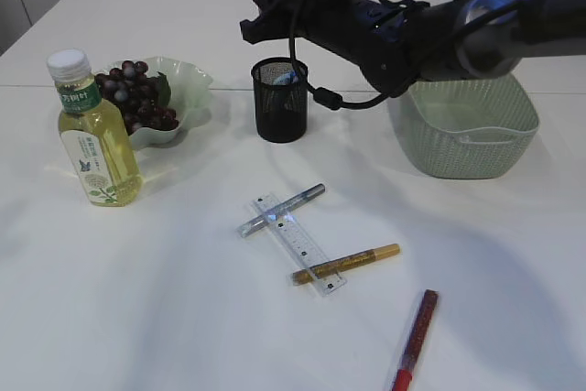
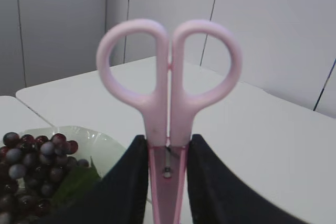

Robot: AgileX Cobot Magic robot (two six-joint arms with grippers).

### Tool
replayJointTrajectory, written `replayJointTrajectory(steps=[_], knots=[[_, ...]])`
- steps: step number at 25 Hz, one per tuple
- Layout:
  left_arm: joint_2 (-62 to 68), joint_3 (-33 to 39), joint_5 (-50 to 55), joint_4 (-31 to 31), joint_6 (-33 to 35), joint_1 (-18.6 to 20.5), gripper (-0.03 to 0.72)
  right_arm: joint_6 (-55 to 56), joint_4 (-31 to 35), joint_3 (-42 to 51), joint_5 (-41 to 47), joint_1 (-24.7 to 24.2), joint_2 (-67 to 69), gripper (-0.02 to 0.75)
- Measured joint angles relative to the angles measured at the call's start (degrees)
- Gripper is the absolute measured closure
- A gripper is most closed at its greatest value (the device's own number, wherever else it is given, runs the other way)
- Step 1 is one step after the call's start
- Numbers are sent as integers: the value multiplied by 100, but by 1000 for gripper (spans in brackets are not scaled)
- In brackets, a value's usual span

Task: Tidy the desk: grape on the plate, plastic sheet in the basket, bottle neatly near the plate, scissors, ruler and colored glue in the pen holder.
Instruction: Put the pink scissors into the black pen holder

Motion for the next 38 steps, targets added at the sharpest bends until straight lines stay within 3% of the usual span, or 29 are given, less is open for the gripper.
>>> replayJointTrajectory(steps=[13,20,38], knots=[[125,0,-247,0,0,0,373,-32,207,-777,-171,-144,956,531],[287,0,-500,-36,0,0,374,-32,222,-813,-655,-144,1259,531],[499,0,-727,-58,0,0,383,-43,321,-826,-538,-329,1384,531]])
